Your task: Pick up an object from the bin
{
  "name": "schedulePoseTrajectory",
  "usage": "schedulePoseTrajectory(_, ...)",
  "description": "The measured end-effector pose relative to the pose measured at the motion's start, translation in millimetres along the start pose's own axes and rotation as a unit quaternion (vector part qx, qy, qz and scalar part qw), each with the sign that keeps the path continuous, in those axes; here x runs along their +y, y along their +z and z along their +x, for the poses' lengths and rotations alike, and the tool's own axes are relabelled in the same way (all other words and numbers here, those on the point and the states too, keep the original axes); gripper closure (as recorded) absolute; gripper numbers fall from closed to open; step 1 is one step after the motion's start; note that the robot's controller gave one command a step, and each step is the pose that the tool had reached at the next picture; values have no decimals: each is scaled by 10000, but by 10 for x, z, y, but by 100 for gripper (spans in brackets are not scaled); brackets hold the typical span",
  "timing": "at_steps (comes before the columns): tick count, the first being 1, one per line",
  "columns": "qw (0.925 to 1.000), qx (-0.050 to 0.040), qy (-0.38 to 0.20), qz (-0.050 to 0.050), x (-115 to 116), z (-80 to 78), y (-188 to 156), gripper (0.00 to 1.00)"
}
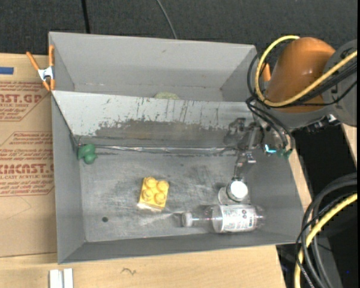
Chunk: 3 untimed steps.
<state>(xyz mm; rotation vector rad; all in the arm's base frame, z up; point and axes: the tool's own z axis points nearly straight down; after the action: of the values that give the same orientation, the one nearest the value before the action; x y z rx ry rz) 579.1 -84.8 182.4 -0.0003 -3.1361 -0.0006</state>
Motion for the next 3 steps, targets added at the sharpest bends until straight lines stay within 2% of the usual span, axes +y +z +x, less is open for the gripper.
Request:
schedulePoseTrajectory(1,10000,-39,-5,5,2,-18,-43,0)
schedulePoseTrajectory(2,9995,-68,318,0,-36,66,371,0)
schedulePoseTrajectory(3,9928,-50,1196,-5,-6,101,985,0)
